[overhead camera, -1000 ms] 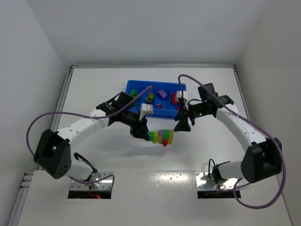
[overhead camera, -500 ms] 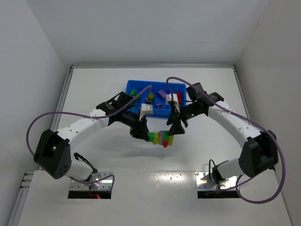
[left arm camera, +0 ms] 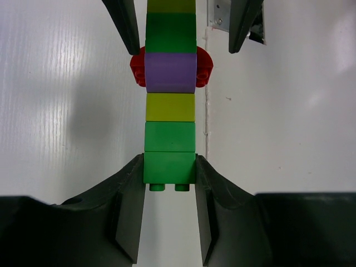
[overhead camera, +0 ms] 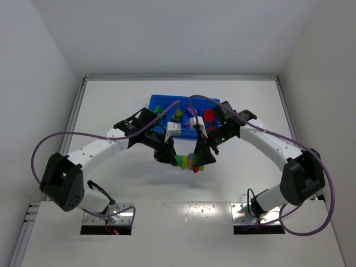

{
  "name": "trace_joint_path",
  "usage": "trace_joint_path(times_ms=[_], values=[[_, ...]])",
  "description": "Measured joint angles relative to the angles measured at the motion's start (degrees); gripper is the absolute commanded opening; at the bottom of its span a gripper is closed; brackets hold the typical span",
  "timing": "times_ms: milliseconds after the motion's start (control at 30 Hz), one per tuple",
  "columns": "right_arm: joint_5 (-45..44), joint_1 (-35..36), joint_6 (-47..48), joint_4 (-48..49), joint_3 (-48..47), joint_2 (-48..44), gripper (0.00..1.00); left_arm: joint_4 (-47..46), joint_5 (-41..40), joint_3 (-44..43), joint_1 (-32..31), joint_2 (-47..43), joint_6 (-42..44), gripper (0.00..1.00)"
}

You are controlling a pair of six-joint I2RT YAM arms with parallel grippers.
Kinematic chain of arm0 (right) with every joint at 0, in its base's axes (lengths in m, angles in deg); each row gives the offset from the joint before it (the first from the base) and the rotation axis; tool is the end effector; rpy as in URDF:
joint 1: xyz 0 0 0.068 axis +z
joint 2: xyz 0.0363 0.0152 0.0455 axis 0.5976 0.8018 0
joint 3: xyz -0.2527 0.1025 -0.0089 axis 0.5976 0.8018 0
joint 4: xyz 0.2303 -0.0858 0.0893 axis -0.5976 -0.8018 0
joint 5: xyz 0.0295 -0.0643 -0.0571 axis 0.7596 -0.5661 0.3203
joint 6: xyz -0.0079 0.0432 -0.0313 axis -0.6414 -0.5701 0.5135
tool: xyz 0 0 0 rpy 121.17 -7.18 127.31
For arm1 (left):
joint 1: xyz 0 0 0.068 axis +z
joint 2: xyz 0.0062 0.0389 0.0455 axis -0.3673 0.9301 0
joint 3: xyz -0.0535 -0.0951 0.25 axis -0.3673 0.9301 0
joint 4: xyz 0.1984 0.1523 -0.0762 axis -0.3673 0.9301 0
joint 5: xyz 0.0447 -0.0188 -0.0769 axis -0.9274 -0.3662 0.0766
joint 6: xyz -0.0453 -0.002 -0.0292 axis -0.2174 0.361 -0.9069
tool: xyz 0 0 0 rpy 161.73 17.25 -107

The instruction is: Sort the legos into containers by color

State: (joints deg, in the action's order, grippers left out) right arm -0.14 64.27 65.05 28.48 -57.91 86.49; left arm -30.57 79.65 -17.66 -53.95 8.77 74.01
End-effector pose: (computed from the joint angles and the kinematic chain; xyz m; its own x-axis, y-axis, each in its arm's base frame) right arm 0.2297 0.1536 0.2534 -0.4116 -0.5649 -0.7152 -0.8806 0.0444 0.4717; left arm 0.2191 -0.1737 0.2581 -0.4270 0.4896 -0.7602 0.8896 0.0770 -0.4501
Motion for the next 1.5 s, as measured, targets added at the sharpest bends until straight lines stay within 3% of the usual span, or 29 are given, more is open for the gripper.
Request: trace_joint_path(times_ms=[167, 267, 400, 633, 1033, 1500], values=[[-0.5, 0.0, 0.4, 0.2, -0.1, 1.7, 0.25, 0.1, 0.1, 0.0, 0.0, 0.0, 0.0, 0.0], [-1.0, 0.0, 0.5, 0.3, -0.5, 2.8, 0.14, 0.3, -0.4, 0.0, 0.0, 0.0, 0.0, 0.0], [-1.4, 0.0, 1.0, 0.3, -0.7, 3.1, 0.07, 0.0, -1.6, 0.2, 0.0, -0.2, 0.0, 0.0], [-4.2, -0.5, 1.2, 0.8, -0.8, 2.4, 0.02, -0.5, -5.9, 4.0, 0.0, -4.3, 3.5, 0.0], [-7.1, -2.2, 2.1, -0.4, 0.5, 0.5, 0.04, 5.7, -11.2, 6.9, 0.3, -4.9, 11.5, 0.0], [-13.7, -2.2, -8.9, 14.0, 7.0, 5.4, 0.1, 1.9, -10.2, 6.9, 1.3, -4.9, 7.7, 0.0]])
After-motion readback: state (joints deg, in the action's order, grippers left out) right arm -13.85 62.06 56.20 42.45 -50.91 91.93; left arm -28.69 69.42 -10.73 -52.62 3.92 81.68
